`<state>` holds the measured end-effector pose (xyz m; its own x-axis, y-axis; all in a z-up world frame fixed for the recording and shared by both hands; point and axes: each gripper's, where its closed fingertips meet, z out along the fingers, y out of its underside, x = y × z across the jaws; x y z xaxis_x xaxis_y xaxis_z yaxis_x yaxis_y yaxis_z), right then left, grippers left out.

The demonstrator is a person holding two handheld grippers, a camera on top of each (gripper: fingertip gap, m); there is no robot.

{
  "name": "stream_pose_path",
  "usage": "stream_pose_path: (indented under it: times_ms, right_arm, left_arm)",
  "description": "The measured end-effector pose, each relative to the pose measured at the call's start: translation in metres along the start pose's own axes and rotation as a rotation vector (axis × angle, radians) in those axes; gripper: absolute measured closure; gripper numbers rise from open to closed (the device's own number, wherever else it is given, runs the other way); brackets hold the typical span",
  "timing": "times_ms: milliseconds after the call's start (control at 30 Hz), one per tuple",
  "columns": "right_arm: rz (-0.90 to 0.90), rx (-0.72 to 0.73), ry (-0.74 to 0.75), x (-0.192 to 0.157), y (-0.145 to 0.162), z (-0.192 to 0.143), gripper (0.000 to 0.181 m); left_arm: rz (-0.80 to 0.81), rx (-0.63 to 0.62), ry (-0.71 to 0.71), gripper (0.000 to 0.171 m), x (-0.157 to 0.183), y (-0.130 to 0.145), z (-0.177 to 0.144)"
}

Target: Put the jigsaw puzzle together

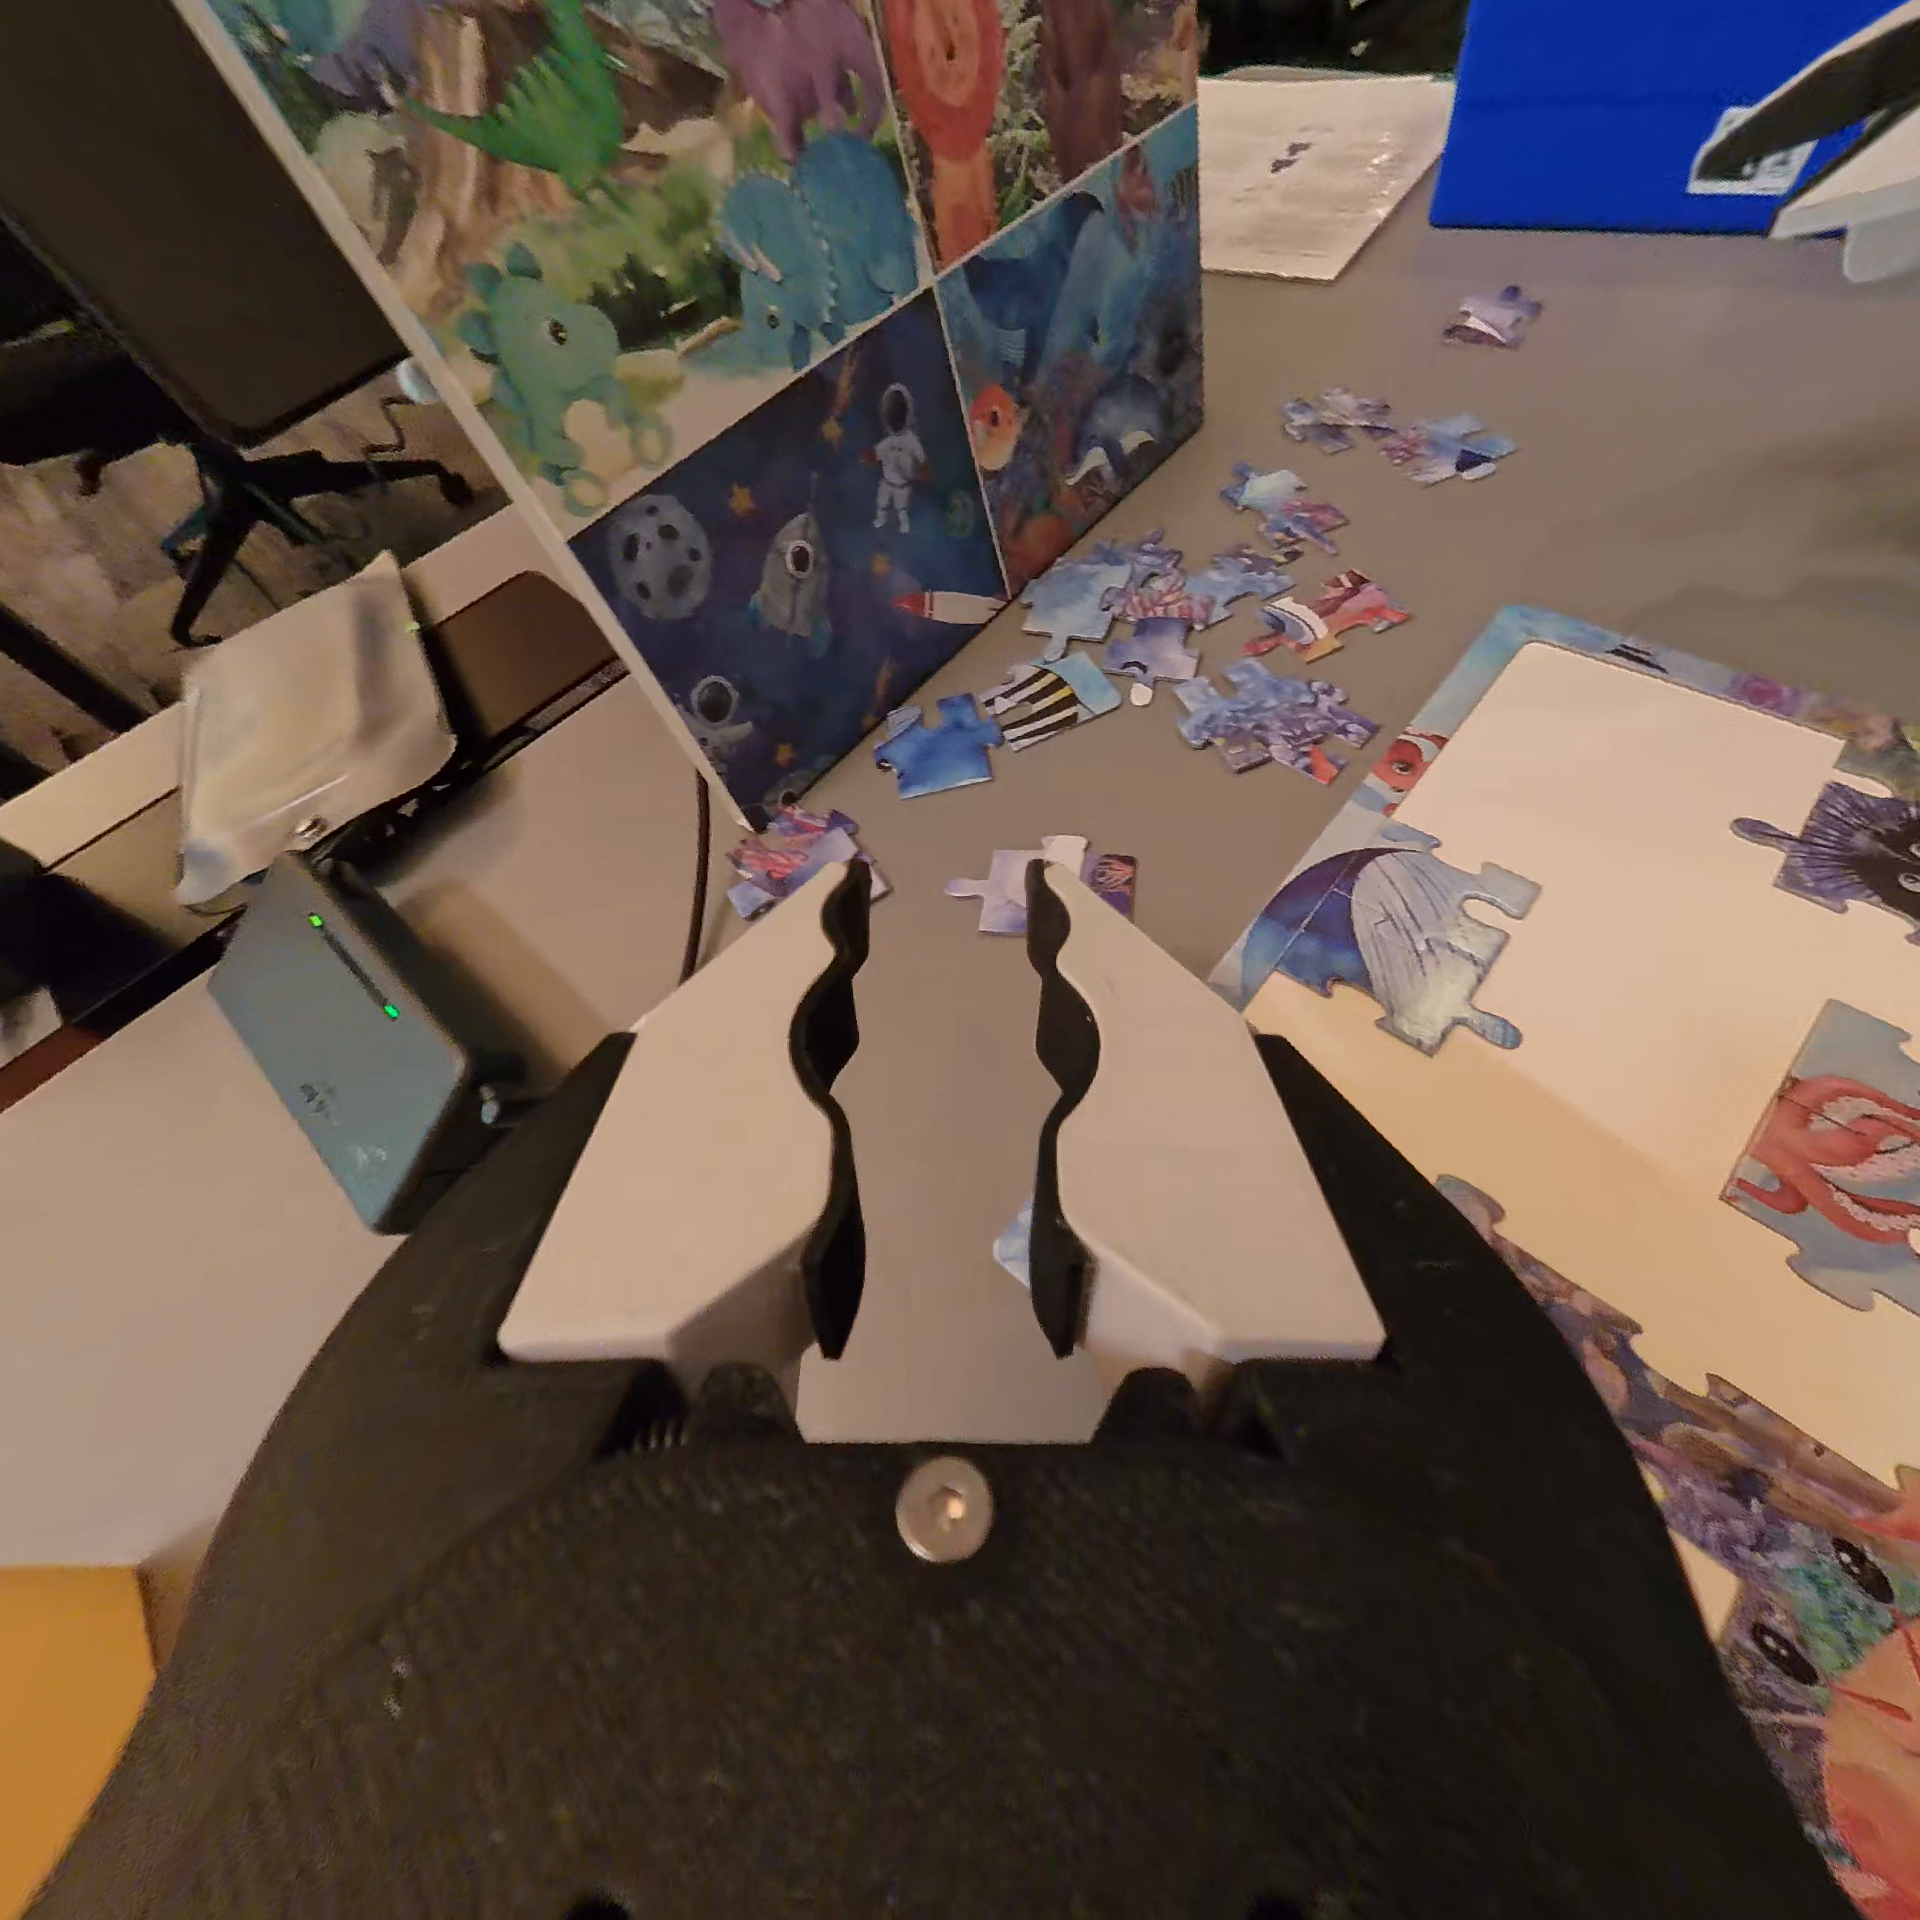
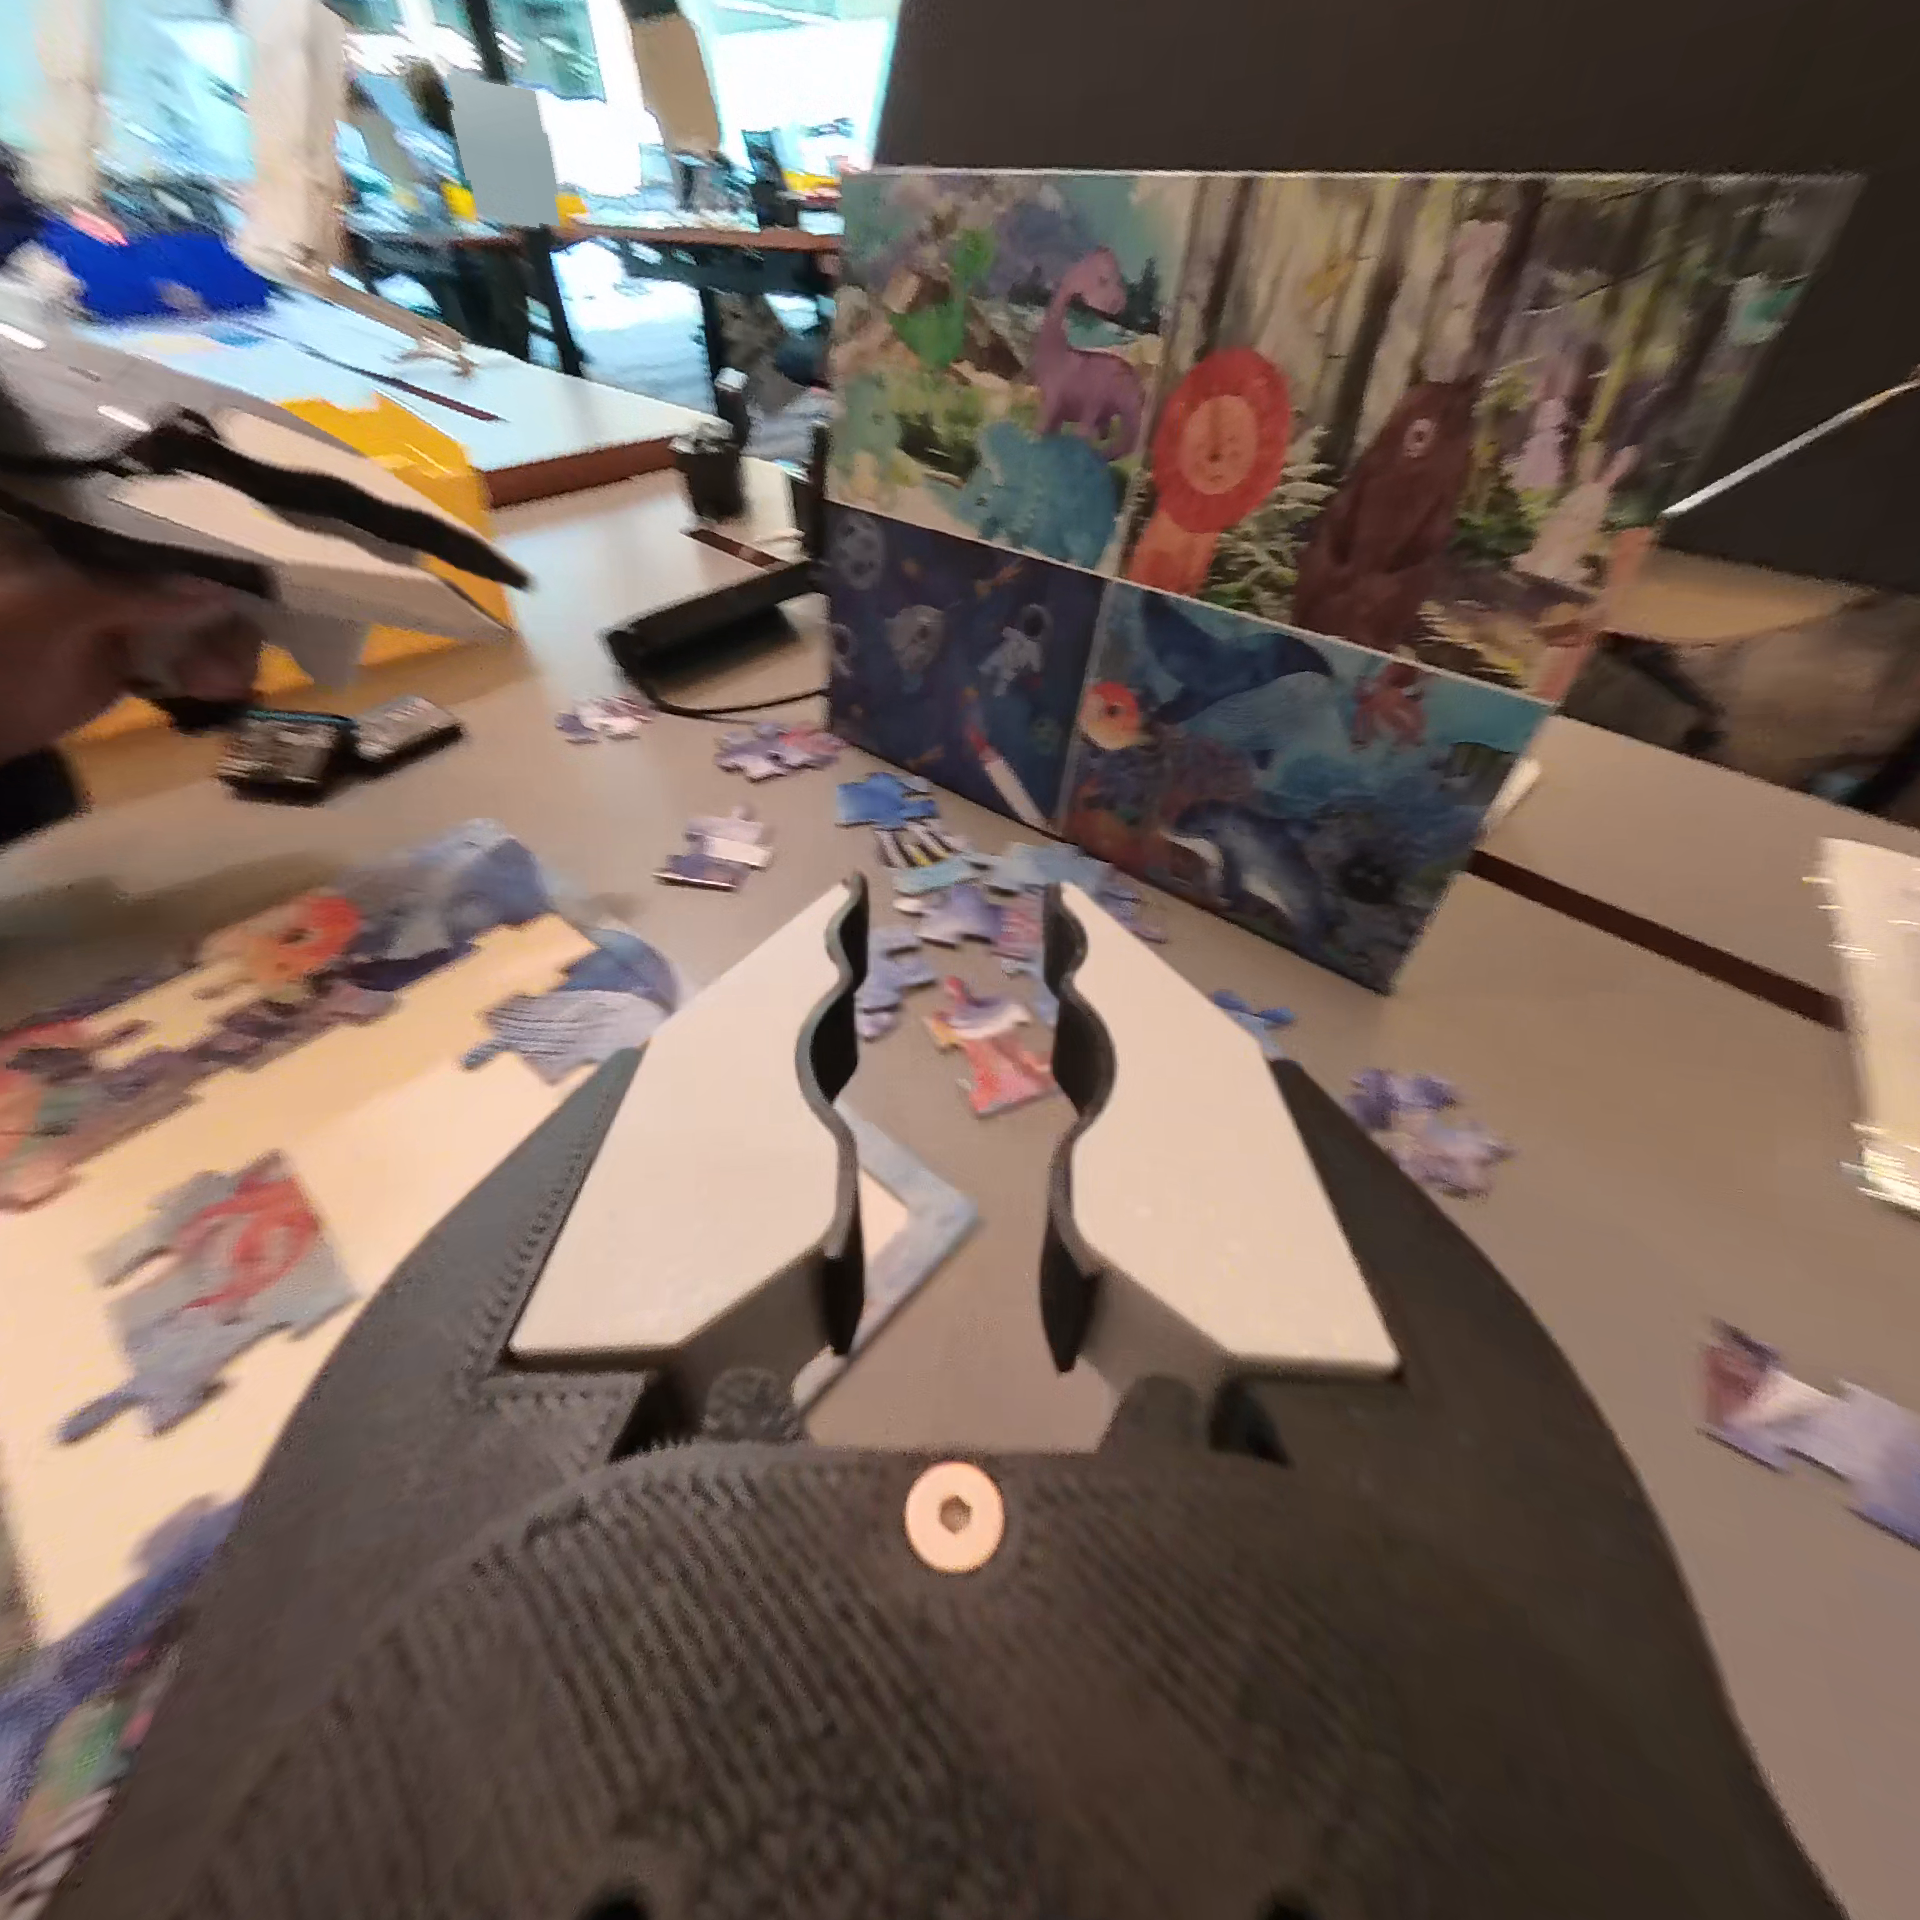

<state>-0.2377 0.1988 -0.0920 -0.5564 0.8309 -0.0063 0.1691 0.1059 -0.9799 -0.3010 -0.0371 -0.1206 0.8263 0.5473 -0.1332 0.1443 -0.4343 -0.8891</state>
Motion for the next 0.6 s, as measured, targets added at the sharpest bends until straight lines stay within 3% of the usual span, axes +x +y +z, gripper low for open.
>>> stream_pose_path:
  times_ms: [200,600]
  right_arm:
    - [-0.130,-0.056,0.246,0.041,0.015,-0.004,0.131]
    - [-0.072,-0.063,0.358,0.076,0.036,-0.014,0.119]
  left_arm:
    - [-0.045,0.034,-0.072,0.138,-0.026,0.005,-0.004]
    - [-0.110,0.055,-0.130,0.134,-0.055,0.027,-0.003]
